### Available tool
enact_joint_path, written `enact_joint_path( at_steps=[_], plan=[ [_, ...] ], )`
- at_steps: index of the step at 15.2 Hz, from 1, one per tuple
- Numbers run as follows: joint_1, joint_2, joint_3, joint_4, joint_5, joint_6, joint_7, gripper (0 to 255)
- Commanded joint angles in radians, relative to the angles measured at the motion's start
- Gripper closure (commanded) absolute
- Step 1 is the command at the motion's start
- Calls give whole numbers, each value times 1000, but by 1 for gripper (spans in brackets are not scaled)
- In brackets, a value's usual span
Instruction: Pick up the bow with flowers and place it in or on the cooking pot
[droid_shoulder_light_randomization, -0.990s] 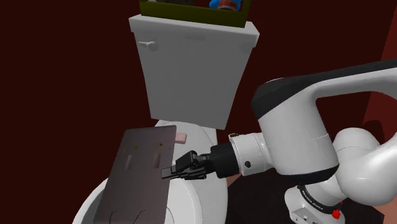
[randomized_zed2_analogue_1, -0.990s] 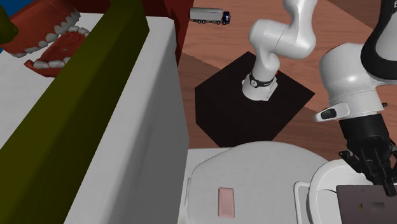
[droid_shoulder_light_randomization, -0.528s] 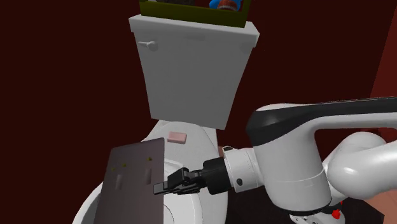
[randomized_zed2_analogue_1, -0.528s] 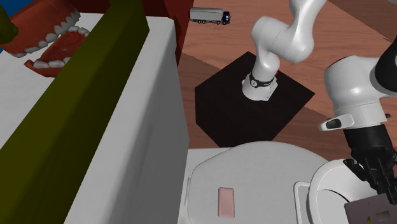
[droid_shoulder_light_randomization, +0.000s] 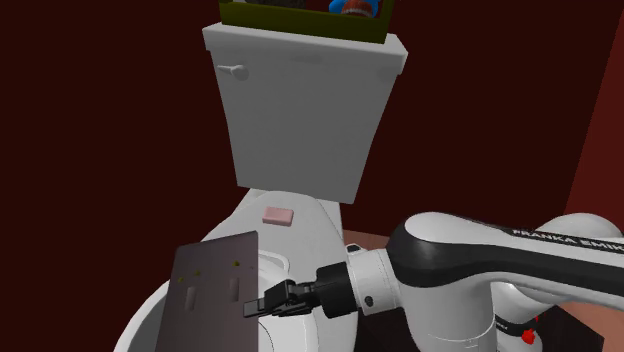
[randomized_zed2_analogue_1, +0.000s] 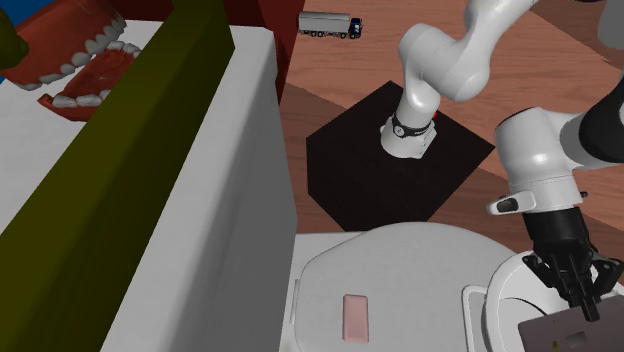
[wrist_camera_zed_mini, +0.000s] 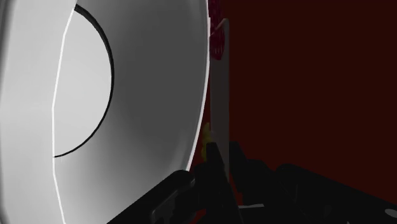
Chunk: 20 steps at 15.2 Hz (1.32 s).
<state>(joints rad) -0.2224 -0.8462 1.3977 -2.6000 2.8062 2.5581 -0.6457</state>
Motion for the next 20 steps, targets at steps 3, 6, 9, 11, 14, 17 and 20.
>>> enact_joint_path(
  at_steps=[3,6,9,11,14,17,20],
  plan=[
    [-49,-175,91,-23,0,-78,183,255],
    [-49,-175,91,-23,0,-78,183,255],
    [-49,-175,91,-23,0,-78,183,255],
    [-49,-175,91,-23,0,-78,183,0],
    [-49,-175,91,-23,0,-78,183,0],
    [2,-177,58,-60,-11,-71,188,0],
    [153,-194,-38,-160,-48,-45,212,0]
  ],
)
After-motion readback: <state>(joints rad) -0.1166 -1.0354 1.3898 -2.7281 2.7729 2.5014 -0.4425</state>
